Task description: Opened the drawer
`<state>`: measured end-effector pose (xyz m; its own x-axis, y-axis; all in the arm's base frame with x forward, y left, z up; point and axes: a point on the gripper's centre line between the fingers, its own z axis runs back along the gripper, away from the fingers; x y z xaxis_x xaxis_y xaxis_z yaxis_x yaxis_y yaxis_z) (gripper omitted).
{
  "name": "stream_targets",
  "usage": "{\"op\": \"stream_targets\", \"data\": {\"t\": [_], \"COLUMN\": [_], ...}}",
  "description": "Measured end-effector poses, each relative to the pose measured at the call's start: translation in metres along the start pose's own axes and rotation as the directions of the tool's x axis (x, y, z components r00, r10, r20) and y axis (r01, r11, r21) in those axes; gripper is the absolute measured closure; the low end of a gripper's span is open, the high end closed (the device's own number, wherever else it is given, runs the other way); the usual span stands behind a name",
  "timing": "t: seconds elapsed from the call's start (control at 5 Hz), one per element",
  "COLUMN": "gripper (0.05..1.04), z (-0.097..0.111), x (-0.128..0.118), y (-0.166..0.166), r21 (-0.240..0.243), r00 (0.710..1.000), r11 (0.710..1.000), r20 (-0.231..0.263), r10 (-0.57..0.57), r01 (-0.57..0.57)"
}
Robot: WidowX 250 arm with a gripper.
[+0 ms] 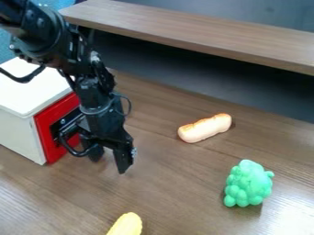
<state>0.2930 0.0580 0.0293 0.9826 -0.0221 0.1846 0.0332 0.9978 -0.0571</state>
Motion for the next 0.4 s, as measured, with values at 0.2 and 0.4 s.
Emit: {"op": "stream_targets", "data": {"t": [0.2,0.4], "gripper": [0.084,0.084], "z": [-0.001,-0.002], "x": [0.005,0.007], "y": [-0.021,-0.052], "r21": [-0.047,-0.070], "r00": [0.997,0.983], "r11": [0.996,0.981], "r20": [0.014,-0.005], "r10": [-0.073,-0.182], "r01": [0.074,0.181]}}
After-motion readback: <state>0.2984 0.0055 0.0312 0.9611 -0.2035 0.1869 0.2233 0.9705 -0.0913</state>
